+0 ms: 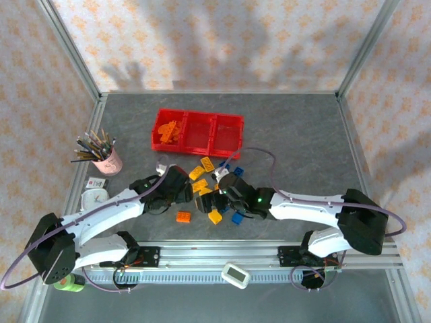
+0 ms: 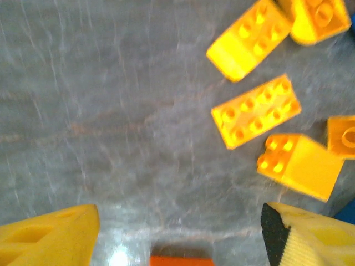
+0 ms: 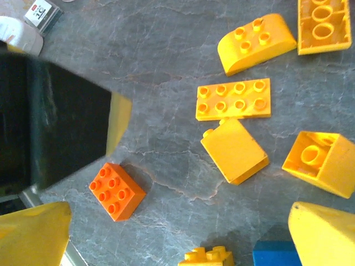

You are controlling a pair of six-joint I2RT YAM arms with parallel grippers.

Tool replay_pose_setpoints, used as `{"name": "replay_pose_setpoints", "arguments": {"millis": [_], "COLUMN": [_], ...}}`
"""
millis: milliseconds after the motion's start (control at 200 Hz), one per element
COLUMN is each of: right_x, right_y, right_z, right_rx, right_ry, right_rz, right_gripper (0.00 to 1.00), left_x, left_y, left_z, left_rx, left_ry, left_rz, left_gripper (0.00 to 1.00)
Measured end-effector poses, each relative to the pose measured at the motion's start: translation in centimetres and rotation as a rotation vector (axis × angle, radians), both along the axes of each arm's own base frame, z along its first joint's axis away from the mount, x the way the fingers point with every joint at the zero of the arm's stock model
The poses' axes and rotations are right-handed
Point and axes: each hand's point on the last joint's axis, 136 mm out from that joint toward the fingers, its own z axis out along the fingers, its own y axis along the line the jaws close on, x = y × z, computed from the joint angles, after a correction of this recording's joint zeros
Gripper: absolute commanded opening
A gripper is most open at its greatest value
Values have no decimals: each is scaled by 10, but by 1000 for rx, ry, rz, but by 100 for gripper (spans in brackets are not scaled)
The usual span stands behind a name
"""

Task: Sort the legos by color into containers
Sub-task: Pick up the lego from the middle-left of the table.

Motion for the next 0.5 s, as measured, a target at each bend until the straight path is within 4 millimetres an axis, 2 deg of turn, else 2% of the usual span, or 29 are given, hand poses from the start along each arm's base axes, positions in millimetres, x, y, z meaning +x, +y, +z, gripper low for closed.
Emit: {"name": "replay_pose_setpoints", "arguments": {"millis": [200, 320, 496], "right_x": [-5, -5, -2], "right_y": [-13, -20, -21], "right_z": [-10, -10, -4], "right_rx": [18, 31, 53], "right_ry": [20, 18, 7], "right_rz": [-41, -71, -94], "right_gripper": [100, 100, 100], "left_x": [-31, -40, -51], "left_y": [-13, -21, -25], "left_z": [-20, -22, -35], "left_rx": [-14, -24, 3], "left_ry": [78, 92, 140], "left_rz": [-45, -66, -87], "left_gripper": [81, 82, 82]}}
